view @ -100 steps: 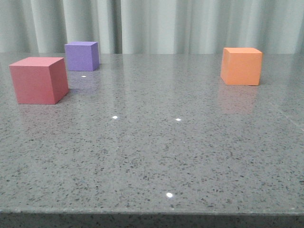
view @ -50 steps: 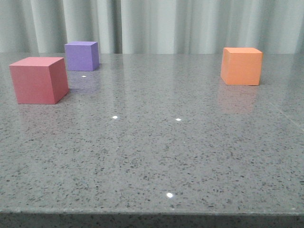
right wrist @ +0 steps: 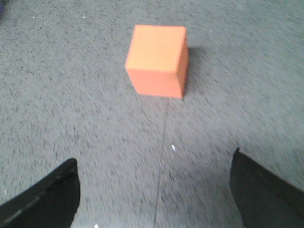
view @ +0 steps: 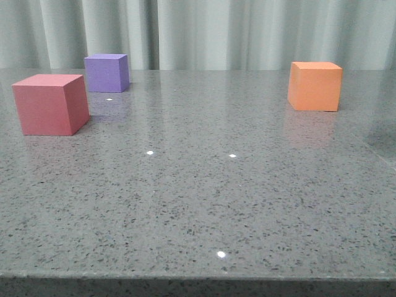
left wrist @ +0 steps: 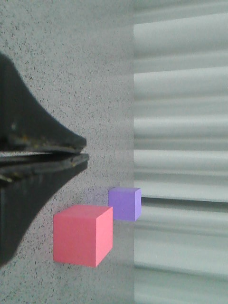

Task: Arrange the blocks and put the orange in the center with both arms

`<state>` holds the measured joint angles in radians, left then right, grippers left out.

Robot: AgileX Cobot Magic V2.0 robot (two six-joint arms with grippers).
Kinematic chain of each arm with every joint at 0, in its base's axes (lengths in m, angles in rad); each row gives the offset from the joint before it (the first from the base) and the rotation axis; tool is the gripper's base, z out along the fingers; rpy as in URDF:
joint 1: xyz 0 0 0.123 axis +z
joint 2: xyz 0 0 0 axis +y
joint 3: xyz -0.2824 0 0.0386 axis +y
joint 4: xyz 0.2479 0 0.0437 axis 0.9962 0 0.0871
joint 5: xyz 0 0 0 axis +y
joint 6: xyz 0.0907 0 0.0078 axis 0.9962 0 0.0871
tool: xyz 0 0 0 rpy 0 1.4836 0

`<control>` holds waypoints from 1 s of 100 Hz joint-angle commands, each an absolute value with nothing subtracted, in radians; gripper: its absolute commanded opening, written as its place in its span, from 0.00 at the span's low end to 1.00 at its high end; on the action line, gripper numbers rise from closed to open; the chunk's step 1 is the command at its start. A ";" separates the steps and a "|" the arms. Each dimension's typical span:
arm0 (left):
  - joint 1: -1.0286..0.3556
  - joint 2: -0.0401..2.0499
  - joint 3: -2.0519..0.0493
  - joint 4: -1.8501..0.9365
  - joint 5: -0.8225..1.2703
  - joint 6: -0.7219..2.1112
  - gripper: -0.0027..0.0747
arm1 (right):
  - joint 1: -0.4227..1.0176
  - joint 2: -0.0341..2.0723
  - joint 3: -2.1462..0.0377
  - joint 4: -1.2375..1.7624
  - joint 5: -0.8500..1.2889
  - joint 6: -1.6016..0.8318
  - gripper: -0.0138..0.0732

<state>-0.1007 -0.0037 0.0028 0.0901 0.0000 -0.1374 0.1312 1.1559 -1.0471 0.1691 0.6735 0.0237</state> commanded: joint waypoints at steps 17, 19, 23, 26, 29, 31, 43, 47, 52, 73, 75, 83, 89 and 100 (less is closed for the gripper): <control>-0.099 -0.040 0.044 0.091 -0.082 -0.138 0.01 | 0.145 1.414 -1.275 0.169 0.574 0.014 0.89; -0.099 -0.040 0.044 0.091 -0.082 -0.138 0.01 | 0.145 1.428 -1.292 0.169 0.574 0.014 0.89; -0.099 -0.040 0.044 0.091 -0.082 -0.138 0.01 | 0.145 1.466 -1.326 0.169 0.574 0.014 0.89; -0.099 -0.040 0.044 0.091 -0.082 -0.138 0.01 | 0.145 1.491 -1.347 0.169 0.574 0.014 0.89; -0.099 -0.040 0.044 0.091 -0.082 -0.138 0.01 | 0.145 1.520 -1.371 0.169 0.574 0.014 0.89; -0.099 -0.040 0.044 0.091 -0.082 -0.138 0.01 | 0.145 1.536 -1.380 0.169 0.574 0.014 0.89; -0.099 -0.040 0.044 0.091 -0.082 -0.138 0.01 | 0.145 1.615 -1.451 0.169 0.577 0.014 0.89; -0.099 -0.040 0.044 0.091 -0.082 -0.138 0.01 | 0.145 1.634 -1.466 0.169 0.577 0.014 0.89; -0.099 -0.040 0.044 0.091 -0.082 -0.138 0.01 | 0.145 1.660 -1.482 0.168 0.577 0.014 0.89; -0.099 -0.040 0.044 0.091 -0.082 -0.138 0.01 | 0.145 1.733 -1.507 0.136 0.577 0.014 0.89; -0.099 -0.040 0.044 0.091 -0.082 -0.138 0.01 | 0.145 1.736 -1.507 0.136 0.577 0.014 0.89; -0.099 -0.040 0.044 0.091 -0.082 -0.138 0.01 | 0.145 1.753 -1.507 0.136 0.577 0.014 0.89; -0.099 -0.040 0.044 0.091 -0.082 -0.138 0.01 | 0.145 1.763 -1.507 0.137 0.578 0.014 0.89; -0.099 -0.040 0.044 0.091 -0.082 -0.138 0.01 | 0.145 1.771 -1.507 0.137 0.585 0.014 0.87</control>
